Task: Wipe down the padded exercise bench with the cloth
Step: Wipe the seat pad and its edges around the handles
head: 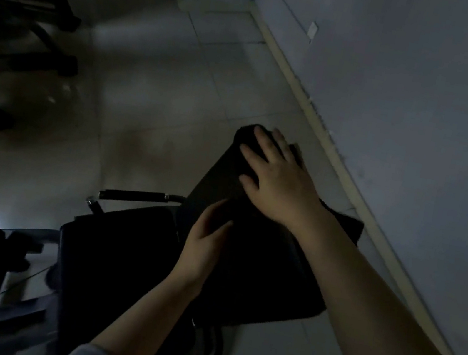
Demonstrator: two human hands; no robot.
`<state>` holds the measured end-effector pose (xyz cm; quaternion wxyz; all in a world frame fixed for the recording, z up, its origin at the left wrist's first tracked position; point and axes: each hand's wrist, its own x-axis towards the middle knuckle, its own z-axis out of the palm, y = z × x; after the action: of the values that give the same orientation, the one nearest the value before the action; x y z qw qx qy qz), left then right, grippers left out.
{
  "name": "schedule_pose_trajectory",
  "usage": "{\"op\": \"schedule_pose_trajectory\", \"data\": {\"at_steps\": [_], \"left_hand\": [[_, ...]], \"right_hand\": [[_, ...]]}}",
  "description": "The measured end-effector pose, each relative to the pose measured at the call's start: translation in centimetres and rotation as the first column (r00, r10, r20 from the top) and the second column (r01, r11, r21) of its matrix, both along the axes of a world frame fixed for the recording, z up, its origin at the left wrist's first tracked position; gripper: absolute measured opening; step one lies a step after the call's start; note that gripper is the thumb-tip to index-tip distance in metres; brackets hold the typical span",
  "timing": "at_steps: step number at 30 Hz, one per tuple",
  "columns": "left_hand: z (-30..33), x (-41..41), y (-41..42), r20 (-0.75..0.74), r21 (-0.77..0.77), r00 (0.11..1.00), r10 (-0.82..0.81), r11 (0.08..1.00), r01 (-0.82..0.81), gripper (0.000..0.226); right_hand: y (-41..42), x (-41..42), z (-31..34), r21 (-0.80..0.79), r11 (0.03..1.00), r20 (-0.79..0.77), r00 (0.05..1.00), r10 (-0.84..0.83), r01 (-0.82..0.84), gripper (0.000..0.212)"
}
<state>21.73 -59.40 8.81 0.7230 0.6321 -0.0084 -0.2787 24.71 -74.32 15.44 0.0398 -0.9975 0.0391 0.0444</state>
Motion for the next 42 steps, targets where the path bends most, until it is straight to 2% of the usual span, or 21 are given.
{"op": "schedule_pose_trajectory", "data": {"at_steps": [2, 4, 6, 8, 11, 12, 14, 16, 18, 20, 23, 25, 27, 29, 31, 33, 35, 37, 39, 41, 42], "left_hand": [[-0.3, 0.1, 1.0, -0.147, -0.01, 0.989, 0.029, 0.999, -0.03, 0.022], [0.0, 1.1, 1.8, -0.299, -0.117, 0.954, 0.004, 0.992, -0.041, 0.018], [0.4, 2.5, 1.7, -0.406, -0.236, 0.912, -0.062, 0.971, -0.039, 0.019], [1.8, 4.0, 0.8, -0.411, -0.337, 0.898, -0.159, 0.941, 0.012, 0.021], [4.0, 5.0, -1.3, -0.394, -0.377, 0.902, -0.177, 0.926, 0.017, 0.015], [4.3, 4.9, -1.7, -0.362, -0.354, 0.916, -0.175, 0.934, 0.038, 0.017], [5.4, 4.4, -2.0, -0.315, -0.336, 0.932, -0.177, 0.94, 0.065, 0.017], [5.9, 3.5, -1.6, -0.314, -0.435, 0.929, -0.196, 0.899, 0.042, 0.014], [6.2, 2.5, 0.1, -0.355, -0.484, 0.92, -0.165, 0.875, -0.029, 0.047], [6.0, 1.9, 1.9, -0.288, -0.474, 0.944, -0.162, 0.88, 0.006, 0.049], [6.1, 1.3, 4.2, -0.125, -0.475, 0.958, -0.26, 0.863, 0.172, 0.039], [5.3, 1.5, 5.4, -0.083, -0.47, 0.942, -0.326, 0.846, 0.252, 0.048], [4.3, 2.1, 6.4, -0.098, -0.374, 0.906, -0.411, 0.859, 0.349, 0.058], [2.9, 2.4, 6.9, -0.143, -0.228, 0.837, -0.528, 0.841, 0.491, 0.049], [1.8, 2.1, 7.4, -0.198, -0.147, 0.763, -0.615, 0.789, 0.597, 0.028], [1.5, 1.9, 8.0, -0.255, -0.077, 0.72, -0.646, 0.755, 0.651, 0.016], [1.7, 2.6, 8.9, -0.288, 0.049, 0.698, -0.656, 0.718, 0.694, 0.043], [1.6, 3.8, 9.1, -0.197, 0.14, 0.684, -0.702, 0.67, 0.729, 0.073], [0.3, 5.4, 8.3, -0.045, 0.28, 0.704, -0.709, 0.668, 0.69, 0.087], [-1.2, 6.9, 6.8, 0.115, 0.536, 0.781, -0.614, 0.7, 0.471, 0.055], [-1.6, 7.3, 6.1, 0.218, 0.687, 0.822, -0.527, 0.681, 0.254, 0.048]], "right_hand": [[0.6, 2.0, -0.5, -0.05, 0.997, 0.011, 0.998, -0.057, 0.058, 0.055], [1.5, 1.8, -0.5, -0.042, 0.997, 0.059, 0.996, -0.066, 0.068, 0.055], [2.5, -0.3, 0.7, 0.192, 0.976, 0.166, 0.977, -0.134, 0.101, 0.054], [2.6, -3.0, 2.1, 0.432, 0.858, 0.168, 0.909, -0.381, 0.279, 0.054], [2.1, -5.7, 3.4, 0.283, 0.826, 0.046, 0.853, -0.52, 0.488, 0.047], [2.0, -6.1, 3.7, 0.299, 0.81, 0.035, 0.842, -0.538, 0.505, 0.038], [2.1, -6.6, 4.9, 0.474, 0.711, 0.012, 0.803, -0.596, 0.52, 0.018], [2.3, -7.2, 6.7, 0.656, 0.582, -0.055, 0.8, -0.597, 0.48, 0.021], [3.0, -7.8, 8.5, 0.794, 0.445, -0.119, 0.824, -0.553, 0.414, 0.024], [3.8, -8.6, 9.4, 0.852, 0.394, -0.109, 0.852, -0.512, 0.345, 0.02], [4.8, -9.4, 9.7, 0.869, 0.43, 0.008, 0.862, -0.506, 0.244, 0.023], [5.3, -9.8, 10.0, 0.755, 0.621, 0.125, 0.883, -0.452, 0.211, 0.041], [5.8, -10.1, 10.5, 0.613, 0.772, 0.197, 0.914, -0.355, 0.168, 0.038], [5.7, -10.8, 10.9, 0.546, 0.819, 0.148, 0.942, -0.3, 0.176, 0.029], [5.8, -11.5, 11.4, 0.493, 0.844, -0.013, 0.972, -0.235, 0.211, 0.035], [5.6, -11.4, 11.2, 0.312, 0.924, -0.09, 0.975, -0.204, 0.222, 0.042], [5.5, -10.0, 10.2, 0.075, 0.97, 0.037, 0.972, -0.233, 0.23, 0.029], [5.1, -7.8, 8.6, -0.04, 0.964, 0.147, 0.956, -0.256, 0.264, 0.016], [3.7, -5.6, 6.5, -0.038, 0.956, 0.159, 0.946, -0.282, 0.291, 0.024], [2.3, -4.0, 4.6, -0.004, 0.94, 0.133, 0.932, -0.337, 0.341, 0.03], [1.8, -3.6, 4.0, 0.014, 0.924, 0.117, 0.917, -0.382, 0.383, 0.033]]}}
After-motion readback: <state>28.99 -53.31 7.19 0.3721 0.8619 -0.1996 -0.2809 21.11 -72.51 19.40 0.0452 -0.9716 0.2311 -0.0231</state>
